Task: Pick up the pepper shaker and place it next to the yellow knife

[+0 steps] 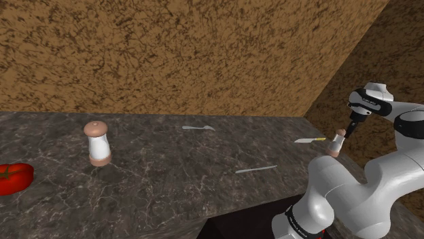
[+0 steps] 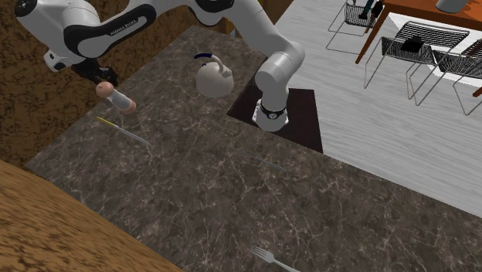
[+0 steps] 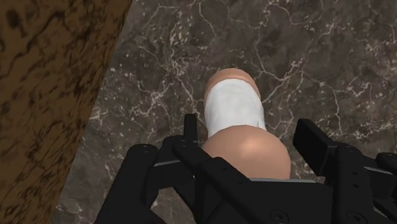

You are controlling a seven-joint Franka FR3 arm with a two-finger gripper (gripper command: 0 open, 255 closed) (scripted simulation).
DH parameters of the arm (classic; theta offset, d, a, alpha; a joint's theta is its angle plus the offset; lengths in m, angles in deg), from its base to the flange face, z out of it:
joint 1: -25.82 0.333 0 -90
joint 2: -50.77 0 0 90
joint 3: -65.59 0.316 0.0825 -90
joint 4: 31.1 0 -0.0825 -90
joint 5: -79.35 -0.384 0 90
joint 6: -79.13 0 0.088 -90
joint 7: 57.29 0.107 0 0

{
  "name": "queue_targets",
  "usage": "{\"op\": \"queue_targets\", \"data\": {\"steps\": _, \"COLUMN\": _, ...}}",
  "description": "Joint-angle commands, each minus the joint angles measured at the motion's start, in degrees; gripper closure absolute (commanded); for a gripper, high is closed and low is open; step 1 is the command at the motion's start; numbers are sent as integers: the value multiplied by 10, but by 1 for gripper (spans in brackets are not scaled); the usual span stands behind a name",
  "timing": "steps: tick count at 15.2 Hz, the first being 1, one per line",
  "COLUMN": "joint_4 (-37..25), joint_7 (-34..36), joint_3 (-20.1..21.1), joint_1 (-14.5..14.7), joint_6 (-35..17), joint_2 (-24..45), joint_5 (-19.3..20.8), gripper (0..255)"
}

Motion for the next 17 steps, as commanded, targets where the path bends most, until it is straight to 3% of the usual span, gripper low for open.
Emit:
{"op": "queue_targets", "data": {"steps": 1, "joint_4": 0, "joint_7": 0, "joint_3": 0, "joint_1": 0, "joint_6": 0, "joint_2": 0, "joint_5": 0, "gripper": 0}}
{"op": "queue_targets", "data": {"steps": 5, "joint_4": 0, "joint_7": 0, "joint_3": 0, "joint_1": 0, "joint_6": 0, "joint_2": 0, "joint_5": 0, "gripper": 0}}
{"op": "queue_targets", "data": {"steps": 9, "joint_4": -57, "joint_7": -17, "joint_3": 9, "joint_1": 29, "joint_6": 53, "joint_2": 17, "joint_5": -15, "gripper": 0}}
{"op": "queue_targets", "data": {"steps": 17, "joint_4": -57, "joint_7": -17, "joint_3": 9, "joint_1": 29, "joint_6": 53, "joint_2": 17, "joint_5": -15, "gripper": 0}}
